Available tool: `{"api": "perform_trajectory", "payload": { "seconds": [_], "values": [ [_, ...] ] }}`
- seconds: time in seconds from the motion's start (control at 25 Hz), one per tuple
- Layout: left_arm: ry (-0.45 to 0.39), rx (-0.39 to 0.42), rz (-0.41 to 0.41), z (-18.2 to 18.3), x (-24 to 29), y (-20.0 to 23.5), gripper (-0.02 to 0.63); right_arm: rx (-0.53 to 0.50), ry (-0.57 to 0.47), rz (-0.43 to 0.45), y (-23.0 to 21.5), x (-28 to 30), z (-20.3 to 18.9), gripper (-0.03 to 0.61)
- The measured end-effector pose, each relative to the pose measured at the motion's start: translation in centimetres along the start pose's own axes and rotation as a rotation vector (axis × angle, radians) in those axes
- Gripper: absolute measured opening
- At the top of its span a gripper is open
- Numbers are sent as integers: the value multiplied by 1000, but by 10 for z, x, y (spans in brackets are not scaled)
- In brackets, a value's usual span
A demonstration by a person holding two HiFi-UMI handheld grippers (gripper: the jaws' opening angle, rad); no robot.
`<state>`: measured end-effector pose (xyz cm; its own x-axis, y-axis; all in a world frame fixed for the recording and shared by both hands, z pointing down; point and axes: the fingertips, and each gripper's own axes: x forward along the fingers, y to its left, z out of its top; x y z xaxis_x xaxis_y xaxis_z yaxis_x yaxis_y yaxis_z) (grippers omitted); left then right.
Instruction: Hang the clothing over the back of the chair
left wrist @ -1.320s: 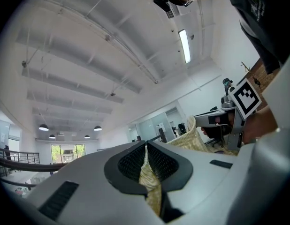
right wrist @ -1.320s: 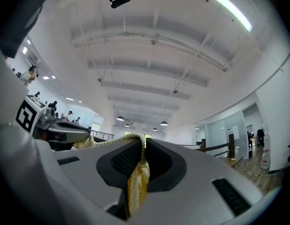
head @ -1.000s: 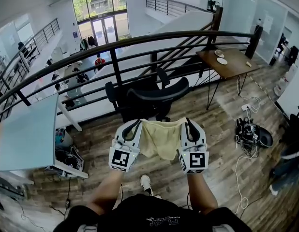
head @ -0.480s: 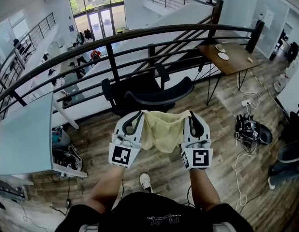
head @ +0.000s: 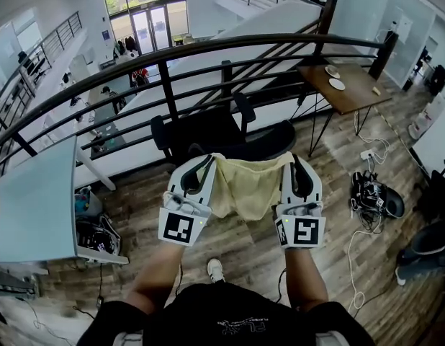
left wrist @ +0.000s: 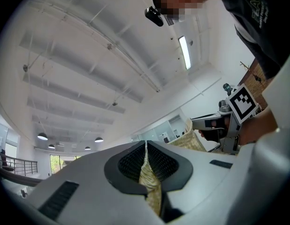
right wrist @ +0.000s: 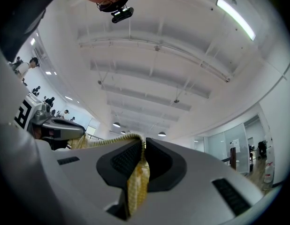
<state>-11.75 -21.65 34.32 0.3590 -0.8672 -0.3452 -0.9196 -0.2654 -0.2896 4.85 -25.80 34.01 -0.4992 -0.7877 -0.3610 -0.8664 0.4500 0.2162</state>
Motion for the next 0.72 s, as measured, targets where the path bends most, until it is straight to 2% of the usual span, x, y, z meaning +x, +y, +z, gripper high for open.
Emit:
{"api": "perform_trajectory", "payload": {
  "seconds": [0.6, 0.72],
  "values": [
    [-74, 34, -29, 19, 38, 51, 25, -115, -89, -8, 2, 65, 44, 41],
    [-89, 41, -33, 25, 42, 58, 25, -198, -78, 13, -1, 70, 44, 41]
  ]
}}
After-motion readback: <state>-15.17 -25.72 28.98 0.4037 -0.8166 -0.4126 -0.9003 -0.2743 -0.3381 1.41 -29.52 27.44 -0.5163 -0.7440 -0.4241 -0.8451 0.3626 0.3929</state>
